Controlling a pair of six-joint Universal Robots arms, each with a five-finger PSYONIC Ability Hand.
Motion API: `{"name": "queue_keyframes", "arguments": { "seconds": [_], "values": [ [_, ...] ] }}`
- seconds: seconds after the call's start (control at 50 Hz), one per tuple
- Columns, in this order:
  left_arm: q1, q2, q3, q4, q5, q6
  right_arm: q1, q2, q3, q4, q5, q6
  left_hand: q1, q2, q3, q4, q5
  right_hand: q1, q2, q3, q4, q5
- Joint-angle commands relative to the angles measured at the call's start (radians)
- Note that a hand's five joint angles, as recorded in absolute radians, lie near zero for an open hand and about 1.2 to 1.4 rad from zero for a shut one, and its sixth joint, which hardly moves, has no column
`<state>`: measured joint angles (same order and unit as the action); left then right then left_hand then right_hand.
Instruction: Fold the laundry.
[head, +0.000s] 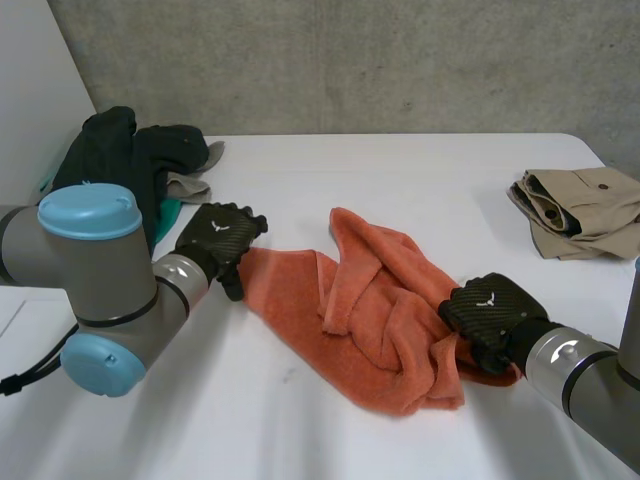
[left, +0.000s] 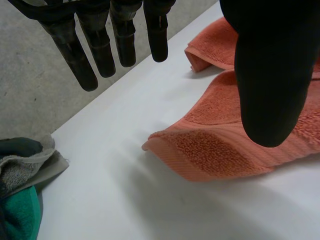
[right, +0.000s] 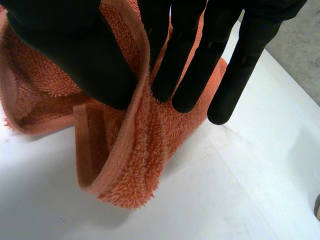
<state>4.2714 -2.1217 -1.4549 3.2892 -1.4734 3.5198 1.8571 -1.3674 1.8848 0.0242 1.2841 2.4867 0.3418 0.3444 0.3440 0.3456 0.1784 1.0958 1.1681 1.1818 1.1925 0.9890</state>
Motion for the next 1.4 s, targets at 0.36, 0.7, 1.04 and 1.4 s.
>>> {"name": "queue_keyframes", "arguments": {
  "seconds": [0.36,0.7,1.04,1.4],
  "values": [
    [-0.007,-0.262,0.356,-0.077,-0.005,0.088,0.005,0.008,-0.149,-0.018,0.001,0.017,1.054,1.052,1.052,1.051,1.043,0.300,0.228,0.215,0.204,0.233],
    [0.007,-0.063,0.590,0.535,-0.113,-0.054,0.068,0.059,-0.612,-0.357,0.190,0.259,1.054,1.052,1.052,1.051,1.043,0.300,0.228,0.215,0.204,0.233],
    [-0.005,0.088,0.173,0.511,0.041,-0.067,0.137,0.046,-0.211,0.315,-0.117,-0.111,1.054,1.052,1.052,1.051,1.043,-0.921,-0.994,-1.007,-1.018,-0.989],
    [-0.099,0.353,0.139,0.457,0.057,-0.176,-0.004,0.189,-0.601,0.126,0.058,0.233,1.054,1.052,1.052,1.051,1.043,-0.921,-0.994,-1.007,-1.018,-0.989]
  ]
}}
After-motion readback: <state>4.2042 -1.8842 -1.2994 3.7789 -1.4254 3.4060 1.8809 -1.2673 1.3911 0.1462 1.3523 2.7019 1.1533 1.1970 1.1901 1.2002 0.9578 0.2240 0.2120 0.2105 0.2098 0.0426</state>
